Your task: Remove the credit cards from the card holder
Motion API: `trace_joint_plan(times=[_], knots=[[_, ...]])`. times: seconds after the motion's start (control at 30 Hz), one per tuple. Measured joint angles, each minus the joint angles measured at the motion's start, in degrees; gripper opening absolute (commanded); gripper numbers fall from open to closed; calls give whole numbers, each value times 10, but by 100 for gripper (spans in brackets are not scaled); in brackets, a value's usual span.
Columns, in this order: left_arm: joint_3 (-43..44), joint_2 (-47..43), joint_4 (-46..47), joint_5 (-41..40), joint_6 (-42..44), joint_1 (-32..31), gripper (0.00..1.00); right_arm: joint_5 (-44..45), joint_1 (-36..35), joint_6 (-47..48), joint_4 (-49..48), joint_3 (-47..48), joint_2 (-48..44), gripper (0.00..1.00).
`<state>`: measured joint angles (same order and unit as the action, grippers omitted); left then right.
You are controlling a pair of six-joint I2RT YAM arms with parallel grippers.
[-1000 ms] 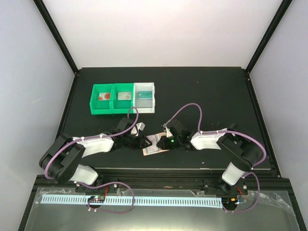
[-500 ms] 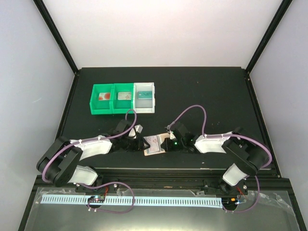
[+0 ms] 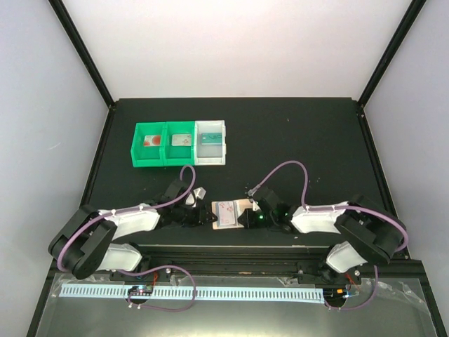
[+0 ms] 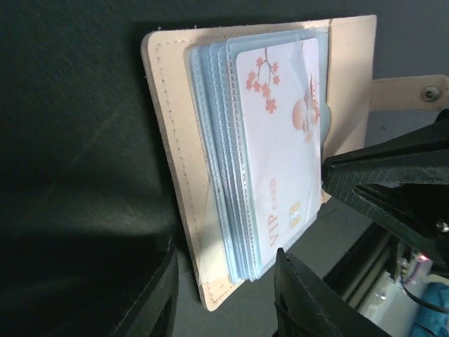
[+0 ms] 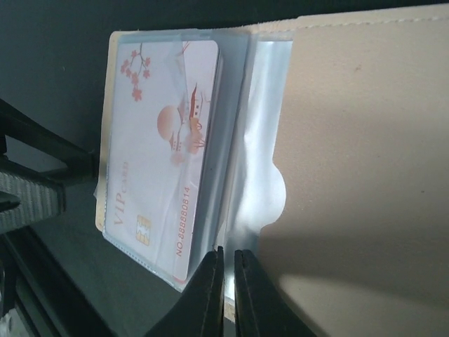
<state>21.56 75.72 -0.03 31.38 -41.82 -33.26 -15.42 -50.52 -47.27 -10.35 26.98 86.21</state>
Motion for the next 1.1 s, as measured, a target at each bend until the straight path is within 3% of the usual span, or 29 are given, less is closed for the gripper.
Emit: trace_joint_plan(times=[0.33,0.53,0.93,1.1], knots=[[-38,-90,43,52,-54,0,51,3,-5,0,88,-8,-83,16],[-38,-143,39,49,-65,0,39,5,-5,19,112,31,-78,17],[-26,-62,58,47,-68,0,30,3,-4,59,122,89,20,19],[-11,-8,78,50,-65,-2,28,3,-1,77,123,90,28,15]])
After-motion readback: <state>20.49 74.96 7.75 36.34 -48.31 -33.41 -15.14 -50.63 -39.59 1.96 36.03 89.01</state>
